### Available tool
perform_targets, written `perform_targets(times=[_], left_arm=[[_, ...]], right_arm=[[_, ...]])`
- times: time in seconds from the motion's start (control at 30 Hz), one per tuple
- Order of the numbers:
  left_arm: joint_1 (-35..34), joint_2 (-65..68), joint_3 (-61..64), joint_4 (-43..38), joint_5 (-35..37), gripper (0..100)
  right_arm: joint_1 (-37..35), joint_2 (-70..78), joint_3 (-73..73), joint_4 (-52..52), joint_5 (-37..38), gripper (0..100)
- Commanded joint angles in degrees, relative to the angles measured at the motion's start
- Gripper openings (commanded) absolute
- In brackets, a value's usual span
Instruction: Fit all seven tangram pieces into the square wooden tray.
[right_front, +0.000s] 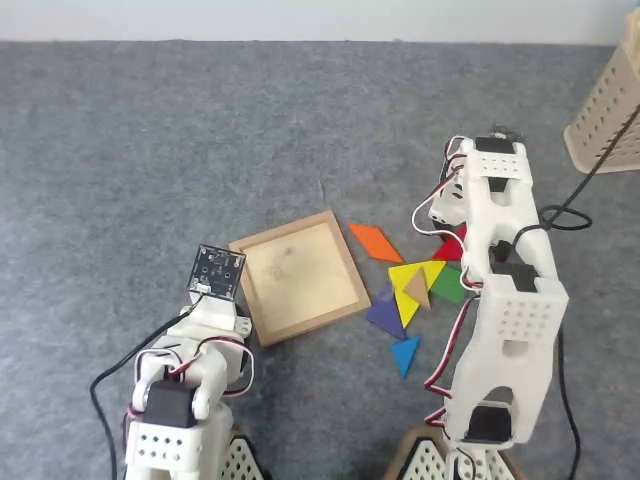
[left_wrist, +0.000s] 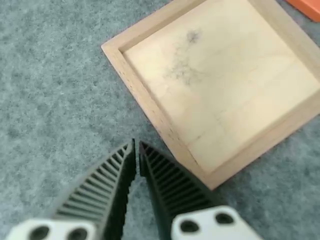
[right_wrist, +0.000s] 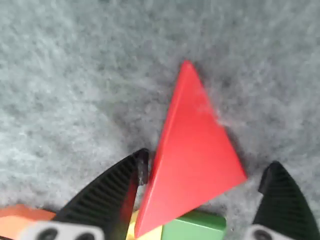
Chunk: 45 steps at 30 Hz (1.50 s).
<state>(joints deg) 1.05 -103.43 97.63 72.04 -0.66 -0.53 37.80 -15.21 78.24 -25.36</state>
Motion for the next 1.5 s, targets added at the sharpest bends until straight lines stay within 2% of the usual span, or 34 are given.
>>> perform_targets(times=[0.0, 0.2, 0.43, 0.83, 1.07, 1.27, 1.47], left_arm=[[-0.1, -1.2, -1.1, 0.4, 0.4, 1], [-0.1, -1.2, -1.1, 0.4, 0.4, 1], [-0.1, -1.2, -1.1, 0.4, 0.4, 1], [-0.1, -1.2, -1.1, 0.4, 0.4, 1], [-0.1, -1.2, -1.1, 0.4, 0.4, 1], [-0.1, -1.2, -1.1, 0.4, 0.4, 1], [-0.1, -1.2, -1.1, 0.4, 0.4, 1]], right_arm=[[0.0, 0.2, -2.8, 0.8, 0.9, 28.9], [0.1, 0.7, -3.0, 2.9, 0.7, 20.5], [-0.4, -3.4, -3.4, 3.8, 1.1, 15.8], [-9.1, -10.2, 3.2, 4.5, 4.7, 10.5], [-8.8, -11.7, 3.8, 3.6, 9.4, 0.6], [-6.1, -12.8, 3.4, 4.0, 11.1, 0.6], [-5.9, -23.2, 3.8, 6.7, 16.2, 0.6]])
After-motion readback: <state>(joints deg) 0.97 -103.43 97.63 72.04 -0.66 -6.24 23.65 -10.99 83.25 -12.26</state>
